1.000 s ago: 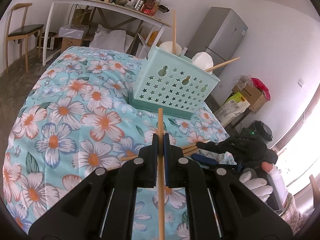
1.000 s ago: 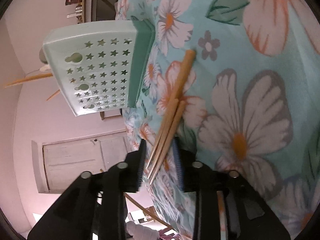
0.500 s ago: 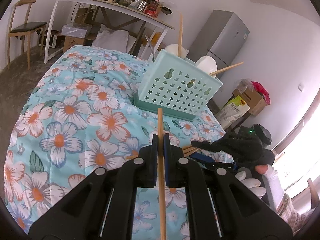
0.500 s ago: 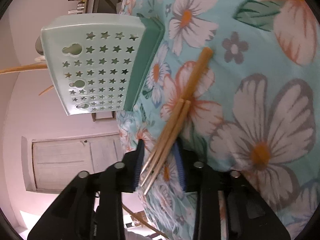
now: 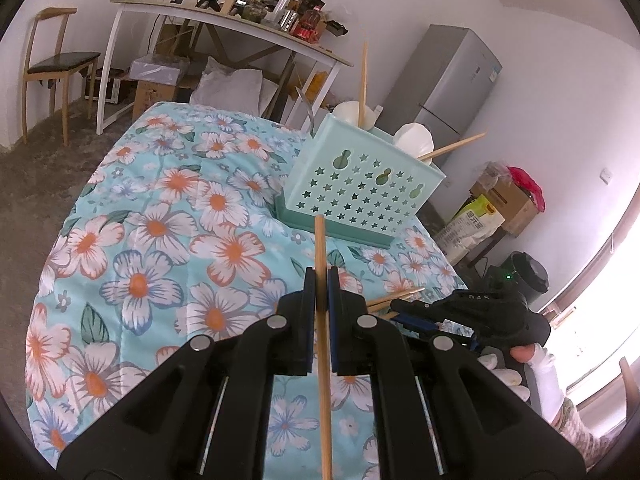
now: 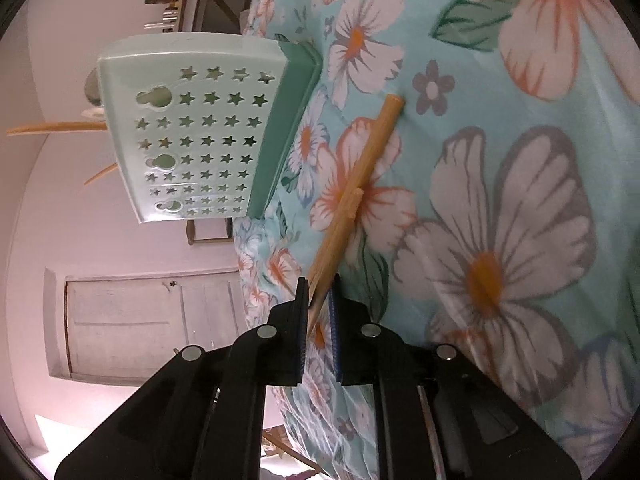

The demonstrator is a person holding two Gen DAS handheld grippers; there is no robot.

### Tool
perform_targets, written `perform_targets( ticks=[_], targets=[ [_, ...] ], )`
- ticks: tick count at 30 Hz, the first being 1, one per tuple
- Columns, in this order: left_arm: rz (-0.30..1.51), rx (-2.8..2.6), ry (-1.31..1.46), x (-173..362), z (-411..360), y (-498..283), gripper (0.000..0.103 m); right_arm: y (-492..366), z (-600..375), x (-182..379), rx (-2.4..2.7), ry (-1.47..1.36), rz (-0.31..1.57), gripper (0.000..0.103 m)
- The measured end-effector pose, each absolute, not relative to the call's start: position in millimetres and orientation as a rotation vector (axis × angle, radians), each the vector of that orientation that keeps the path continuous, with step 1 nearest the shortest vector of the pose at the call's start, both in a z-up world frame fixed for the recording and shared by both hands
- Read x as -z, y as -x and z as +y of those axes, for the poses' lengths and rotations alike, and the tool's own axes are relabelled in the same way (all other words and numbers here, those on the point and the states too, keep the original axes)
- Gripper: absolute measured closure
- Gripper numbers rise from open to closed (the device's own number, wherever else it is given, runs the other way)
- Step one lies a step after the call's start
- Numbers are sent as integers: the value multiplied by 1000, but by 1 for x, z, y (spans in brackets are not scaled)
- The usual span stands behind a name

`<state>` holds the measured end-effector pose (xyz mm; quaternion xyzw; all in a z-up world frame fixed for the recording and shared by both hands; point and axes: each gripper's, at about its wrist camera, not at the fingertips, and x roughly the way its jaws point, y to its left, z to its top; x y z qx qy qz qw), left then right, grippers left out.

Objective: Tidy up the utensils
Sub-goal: 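Carry the chopsticks toward the holder with both tools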

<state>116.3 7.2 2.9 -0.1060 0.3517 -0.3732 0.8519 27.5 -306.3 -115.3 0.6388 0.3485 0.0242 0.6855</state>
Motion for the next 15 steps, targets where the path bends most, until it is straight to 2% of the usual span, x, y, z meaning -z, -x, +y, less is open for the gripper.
perform_targets(
  ticks=[4,15],
  targets=[
    [736,783,219,-5,7,-115,98,-22,-305,91,-86,-1345,715,94],
    [607,803,207,-49,-11,-121,98,7,-287,-25,-81,-809,511,96]
  ],
)
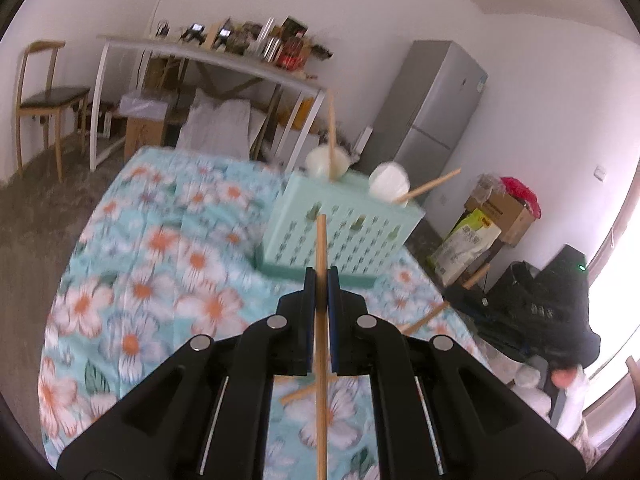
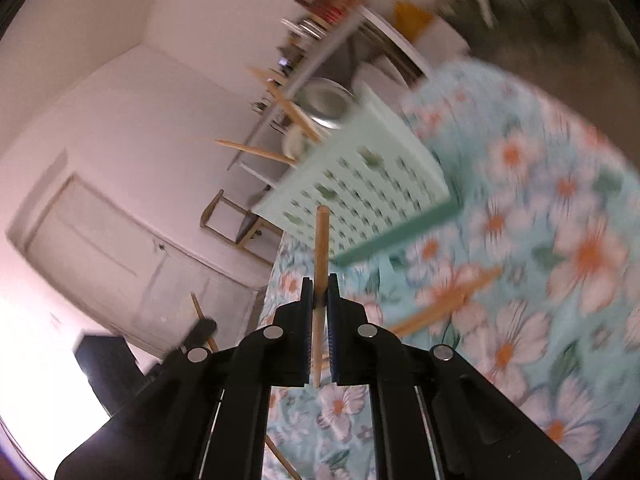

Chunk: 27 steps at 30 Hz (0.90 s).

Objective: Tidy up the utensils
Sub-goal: 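Carry the chopsticks toward the holder with both tools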

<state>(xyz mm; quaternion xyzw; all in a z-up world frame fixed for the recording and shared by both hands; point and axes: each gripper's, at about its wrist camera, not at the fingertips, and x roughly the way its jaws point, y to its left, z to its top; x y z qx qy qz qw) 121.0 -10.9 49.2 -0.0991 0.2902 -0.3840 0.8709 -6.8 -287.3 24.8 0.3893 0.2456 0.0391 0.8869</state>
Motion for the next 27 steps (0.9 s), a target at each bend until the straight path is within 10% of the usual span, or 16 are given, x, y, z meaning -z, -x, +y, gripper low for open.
perform_targets(
  ticks=[27],
  targets=[
    [80,779,254,-214,-87,-177,98,48,-330,-103,-53,-567,232,96]
  ],
)
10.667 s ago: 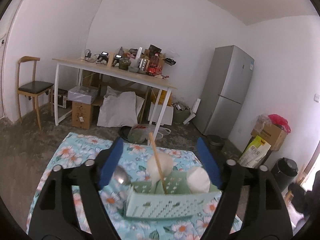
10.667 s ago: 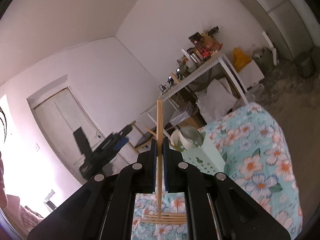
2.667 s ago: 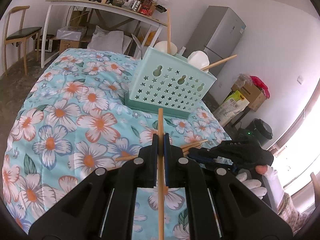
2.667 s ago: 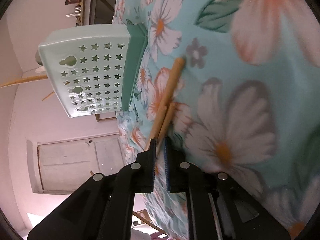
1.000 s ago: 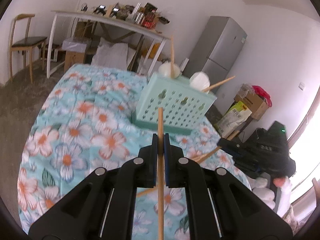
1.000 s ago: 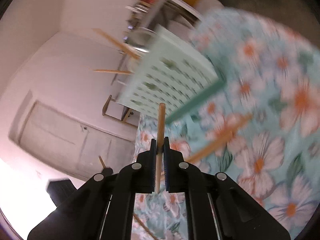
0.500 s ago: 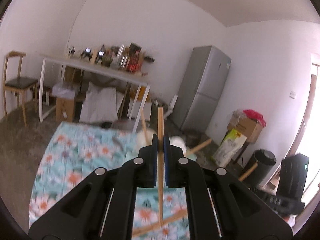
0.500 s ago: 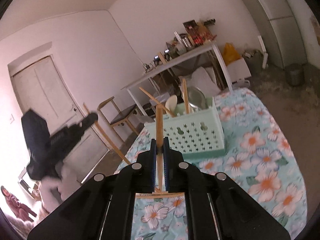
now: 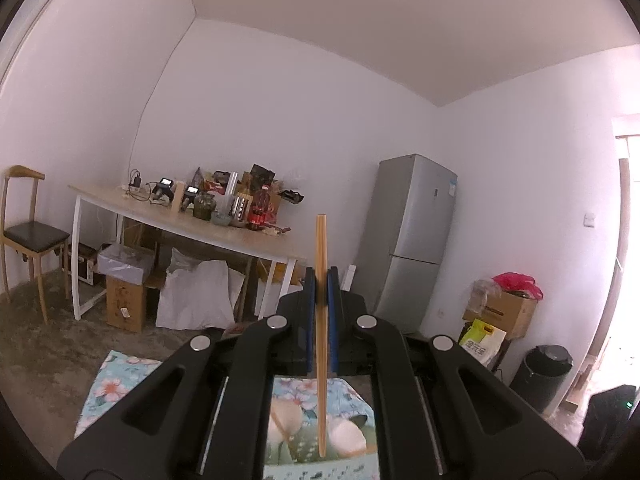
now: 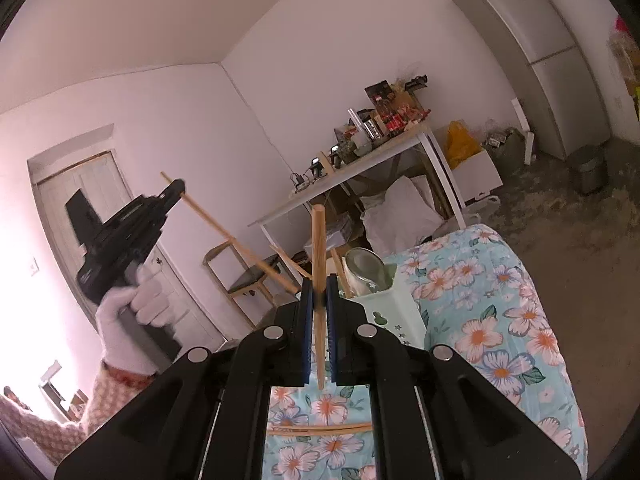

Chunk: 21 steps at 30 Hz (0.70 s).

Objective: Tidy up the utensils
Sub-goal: 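Carry the chopsticks toward the holder with both tools, then lower the chopstick into the holder and open the left tool while the right tool holds its chopstick above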

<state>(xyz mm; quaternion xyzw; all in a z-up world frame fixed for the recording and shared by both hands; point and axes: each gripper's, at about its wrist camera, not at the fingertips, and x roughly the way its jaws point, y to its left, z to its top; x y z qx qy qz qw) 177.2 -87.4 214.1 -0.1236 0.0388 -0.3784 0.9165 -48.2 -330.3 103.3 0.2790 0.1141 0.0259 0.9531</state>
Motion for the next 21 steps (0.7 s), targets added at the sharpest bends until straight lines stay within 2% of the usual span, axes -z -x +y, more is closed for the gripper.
perform_targets(
  ticks=[3,9,11,21],
  targets=[
    [97,755,219,-198,-107,-190,98,46,-336,-98,-42,-584,245,96],
    [249,721,183,-145,-126,-209,96,44,-341,-93,-28,-594,267,96],
    [269,718,205,-137,-118,-208,79,44,-341,-95,-26,-587,268,96],
    [206,668,203,-139,-72,-166,49,46,-328,-118,-29,-517,217,96]
  ],
)
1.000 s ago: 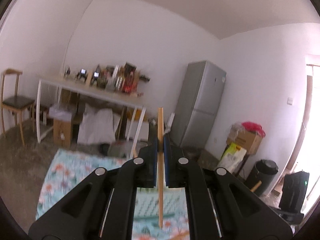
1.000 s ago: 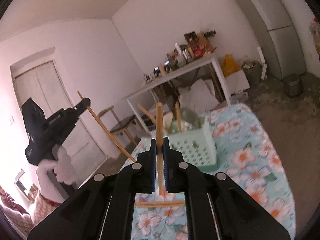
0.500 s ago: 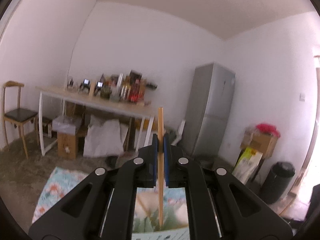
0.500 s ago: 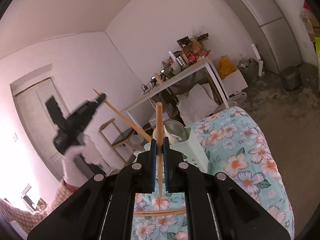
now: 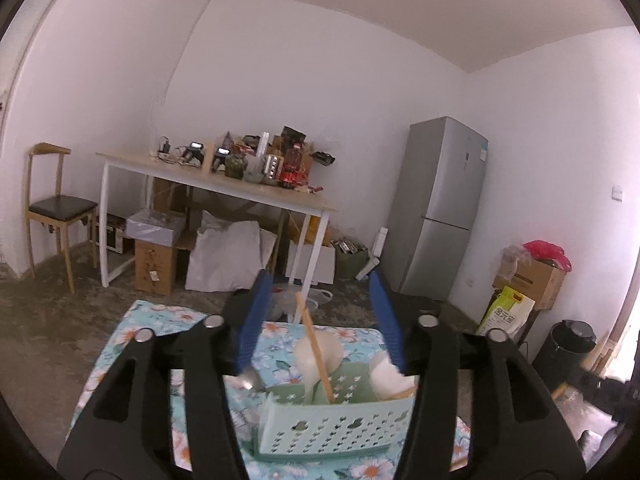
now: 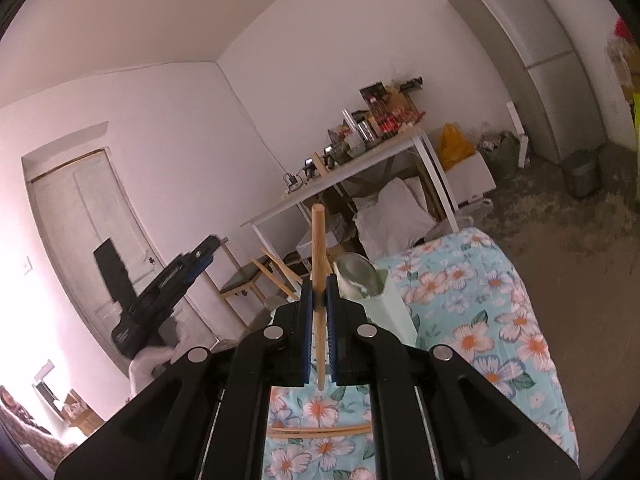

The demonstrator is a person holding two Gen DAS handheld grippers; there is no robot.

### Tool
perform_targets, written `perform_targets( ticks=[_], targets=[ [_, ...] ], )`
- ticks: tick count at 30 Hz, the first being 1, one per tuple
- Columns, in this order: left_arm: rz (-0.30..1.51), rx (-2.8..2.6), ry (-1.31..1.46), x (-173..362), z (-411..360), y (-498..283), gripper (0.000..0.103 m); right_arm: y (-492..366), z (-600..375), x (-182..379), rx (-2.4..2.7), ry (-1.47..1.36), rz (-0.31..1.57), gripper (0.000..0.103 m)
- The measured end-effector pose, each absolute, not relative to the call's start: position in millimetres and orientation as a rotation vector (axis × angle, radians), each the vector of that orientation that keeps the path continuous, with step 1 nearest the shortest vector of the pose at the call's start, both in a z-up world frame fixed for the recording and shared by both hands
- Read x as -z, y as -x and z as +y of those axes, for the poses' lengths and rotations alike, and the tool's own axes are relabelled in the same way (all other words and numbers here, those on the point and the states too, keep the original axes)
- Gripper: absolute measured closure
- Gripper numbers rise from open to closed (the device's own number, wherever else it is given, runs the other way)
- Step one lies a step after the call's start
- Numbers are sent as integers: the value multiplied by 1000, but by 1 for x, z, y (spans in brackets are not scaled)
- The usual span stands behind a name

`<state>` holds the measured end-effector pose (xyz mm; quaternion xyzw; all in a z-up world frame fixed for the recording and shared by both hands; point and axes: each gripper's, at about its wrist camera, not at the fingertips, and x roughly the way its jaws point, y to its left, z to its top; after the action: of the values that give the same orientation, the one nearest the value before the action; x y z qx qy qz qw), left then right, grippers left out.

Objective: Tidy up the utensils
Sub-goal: 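Lower the chopstick into the holder and open the left tool while the right tool holds its chopstick above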

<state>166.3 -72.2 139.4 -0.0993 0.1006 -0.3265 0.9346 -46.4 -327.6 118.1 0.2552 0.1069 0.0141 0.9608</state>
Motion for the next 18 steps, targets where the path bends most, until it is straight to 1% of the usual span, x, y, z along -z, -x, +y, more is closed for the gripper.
perform_targets(
  ticks=[3,8,11,13,14,18],
  targets=[
    [221,628,200,-134,-57,-154,41,45,-322,-131,-32,-487,195,96],
    [305,571,157,-107,-39,-133,25,37,-313,-152,-36,-425,158,96],
    [335,543,111,-88,-33,-120,19,30,-308,-164,-29,-384,137,96],
    [360,522,80,-77,-31,-112,18,23,-306,-174,-22,-356,120,96],
    [374,502,69,-70,-29,-108,15,21,-304,-178,-18,-344,112,96],
    [420,457,40,-51,-21,-97,13,3,-297,-192,-1,-288,89,96]
  ],
)
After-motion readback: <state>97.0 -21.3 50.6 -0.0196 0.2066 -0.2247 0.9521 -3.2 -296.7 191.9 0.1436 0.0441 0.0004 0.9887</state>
